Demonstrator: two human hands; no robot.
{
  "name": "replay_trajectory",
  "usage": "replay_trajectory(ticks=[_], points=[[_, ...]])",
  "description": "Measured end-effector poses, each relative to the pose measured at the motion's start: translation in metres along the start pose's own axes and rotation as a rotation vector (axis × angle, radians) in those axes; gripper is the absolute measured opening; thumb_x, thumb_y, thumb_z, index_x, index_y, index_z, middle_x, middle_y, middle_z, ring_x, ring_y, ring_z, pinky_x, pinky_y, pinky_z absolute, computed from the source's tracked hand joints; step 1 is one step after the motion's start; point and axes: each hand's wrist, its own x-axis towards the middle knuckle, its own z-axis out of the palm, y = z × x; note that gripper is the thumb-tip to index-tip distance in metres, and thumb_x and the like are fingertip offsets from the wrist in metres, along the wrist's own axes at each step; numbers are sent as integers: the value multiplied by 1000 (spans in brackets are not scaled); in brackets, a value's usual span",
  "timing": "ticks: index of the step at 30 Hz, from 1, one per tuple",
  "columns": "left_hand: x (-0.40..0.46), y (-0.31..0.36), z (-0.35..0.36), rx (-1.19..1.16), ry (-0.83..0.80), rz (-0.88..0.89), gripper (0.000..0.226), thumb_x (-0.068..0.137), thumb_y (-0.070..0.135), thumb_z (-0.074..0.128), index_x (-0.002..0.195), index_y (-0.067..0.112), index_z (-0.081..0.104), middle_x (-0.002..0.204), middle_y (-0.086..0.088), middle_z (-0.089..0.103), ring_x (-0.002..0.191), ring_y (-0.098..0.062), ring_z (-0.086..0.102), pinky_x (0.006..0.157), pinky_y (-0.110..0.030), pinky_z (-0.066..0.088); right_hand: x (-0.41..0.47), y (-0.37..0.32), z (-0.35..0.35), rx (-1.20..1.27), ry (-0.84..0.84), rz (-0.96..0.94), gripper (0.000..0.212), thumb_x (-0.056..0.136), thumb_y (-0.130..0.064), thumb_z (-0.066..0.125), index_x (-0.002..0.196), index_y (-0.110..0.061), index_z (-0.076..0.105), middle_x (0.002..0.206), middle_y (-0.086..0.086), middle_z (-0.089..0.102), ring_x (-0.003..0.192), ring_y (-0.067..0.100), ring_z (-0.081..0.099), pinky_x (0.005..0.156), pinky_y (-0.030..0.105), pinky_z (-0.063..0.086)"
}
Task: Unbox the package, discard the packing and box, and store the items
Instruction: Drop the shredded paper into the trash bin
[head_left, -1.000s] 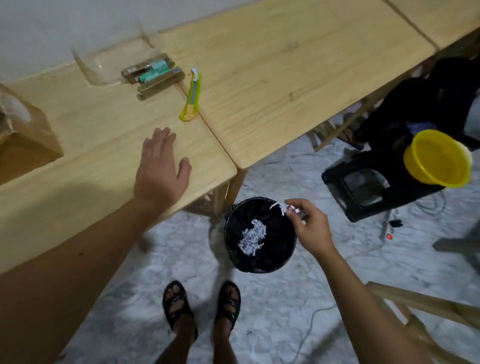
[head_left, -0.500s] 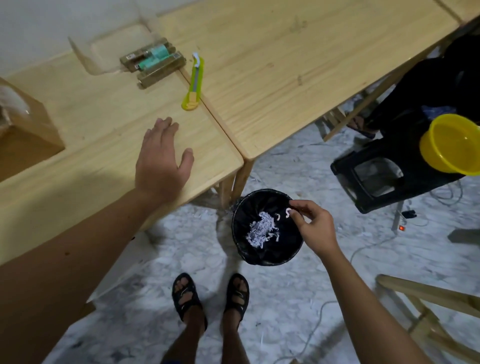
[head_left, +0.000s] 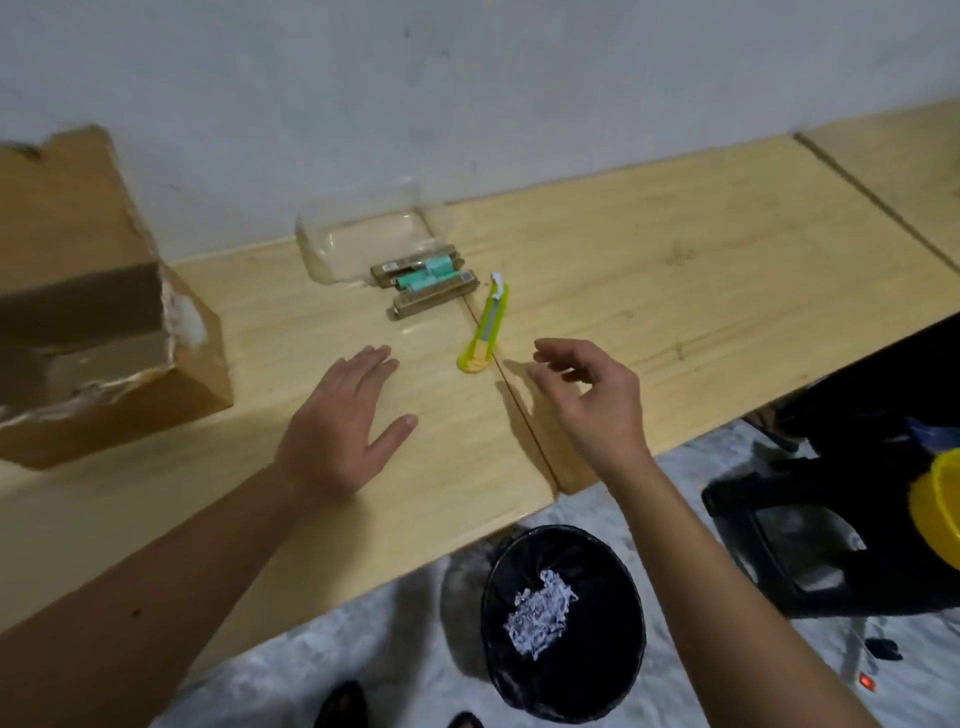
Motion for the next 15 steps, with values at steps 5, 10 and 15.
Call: replay_trajectory(ticks=[5,10,15], points=[[-4,2,-3,-72,-28,-74,69,99,54,56,155,17,42,165,2,36,156,-15,26,130,-36,16,68,0,42,-94,52,-24,28,87,-26,80,114,-19,77,102,-4,76,91,11,69,87,32,57],[3,0,-5,-146,-11,-68,68,93,47,69,148,10,50,157,-4,46,151,-18,34,129,-29,15,110,9,61,-348,-32,-110,38,88,-31,78,123,-16,75,106,1,65,87,12,64,87,31,56],[3,-2,-4,-118,55,7,66,94,43,70,142,1,54,150,-13,53,145,-27,45,122,-46,35,118,17,64,-409,-16,-171,21,92,-31,75,102,-14,82,97,4,69,85,17,66,82,34,56]])
